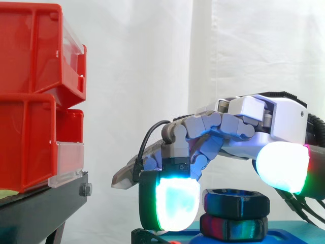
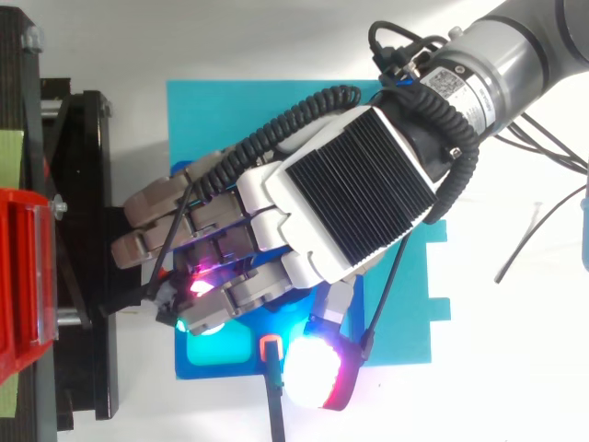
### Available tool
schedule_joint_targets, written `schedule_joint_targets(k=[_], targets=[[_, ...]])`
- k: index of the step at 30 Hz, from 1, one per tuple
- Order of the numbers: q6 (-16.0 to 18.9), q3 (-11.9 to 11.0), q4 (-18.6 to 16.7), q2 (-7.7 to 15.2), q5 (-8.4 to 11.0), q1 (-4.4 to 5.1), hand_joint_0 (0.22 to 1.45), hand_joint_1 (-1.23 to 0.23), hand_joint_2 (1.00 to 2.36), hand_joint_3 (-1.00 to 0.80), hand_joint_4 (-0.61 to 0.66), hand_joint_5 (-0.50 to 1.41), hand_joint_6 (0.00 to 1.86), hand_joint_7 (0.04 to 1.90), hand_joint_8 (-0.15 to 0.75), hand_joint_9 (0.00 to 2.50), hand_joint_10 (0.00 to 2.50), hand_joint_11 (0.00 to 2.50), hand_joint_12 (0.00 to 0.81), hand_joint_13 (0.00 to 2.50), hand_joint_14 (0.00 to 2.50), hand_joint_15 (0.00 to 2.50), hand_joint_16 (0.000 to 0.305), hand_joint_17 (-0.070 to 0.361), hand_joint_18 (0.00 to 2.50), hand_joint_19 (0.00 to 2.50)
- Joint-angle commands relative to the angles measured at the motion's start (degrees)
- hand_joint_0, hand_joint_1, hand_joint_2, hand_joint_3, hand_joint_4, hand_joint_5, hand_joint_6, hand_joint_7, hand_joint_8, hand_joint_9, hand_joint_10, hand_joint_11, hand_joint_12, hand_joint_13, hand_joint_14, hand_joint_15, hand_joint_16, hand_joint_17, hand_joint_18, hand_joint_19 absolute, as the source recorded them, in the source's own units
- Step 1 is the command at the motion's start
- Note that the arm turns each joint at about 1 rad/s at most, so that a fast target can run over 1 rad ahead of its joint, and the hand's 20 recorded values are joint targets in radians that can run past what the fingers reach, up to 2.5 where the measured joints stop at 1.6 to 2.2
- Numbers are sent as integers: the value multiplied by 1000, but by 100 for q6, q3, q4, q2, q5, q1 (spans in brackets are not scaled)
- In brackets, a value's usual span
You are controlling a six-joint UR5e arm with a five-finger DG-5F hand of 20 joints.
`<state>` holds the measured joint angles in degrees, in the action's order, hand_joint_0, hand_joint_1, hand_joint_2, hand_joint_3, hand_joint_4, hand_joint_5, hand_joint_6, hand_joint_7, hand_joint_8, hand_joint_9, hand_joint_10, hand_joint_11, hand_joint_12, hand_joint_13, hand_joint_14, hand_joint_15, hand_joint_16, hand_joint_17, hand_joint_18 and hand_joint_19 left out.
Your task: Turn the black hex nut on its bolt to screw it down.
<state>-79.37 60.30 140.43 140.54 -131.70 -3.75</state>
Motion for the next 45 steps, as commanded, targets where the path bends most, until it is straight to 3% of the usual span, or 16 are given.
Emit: schedule_joint_targets(k=[1, 13, 45], targets=[[-53, 0, -7, 0, -4, -12, 475, -151, 1000, -500, 158, -43, 678, 1186, 306, 1040, 7, 233, 371, 599, 4, 109, 53, 118, 546, 242], [-88, 0, -77, 0, -171, -99, 478, -149, 1000, -500, 141, -48, 727, 1150, 300, 1057, 7, 240, 371, 605, 4, 114, 52, 117, 545, 244], [18, 0, -622, 0, -725, -521, 485, -144, 1000, -500, 150, -49, 726, 1144, 301, 1059, 7, 240, 368, 611, 4, 115, 51, 115, 553, 252]])
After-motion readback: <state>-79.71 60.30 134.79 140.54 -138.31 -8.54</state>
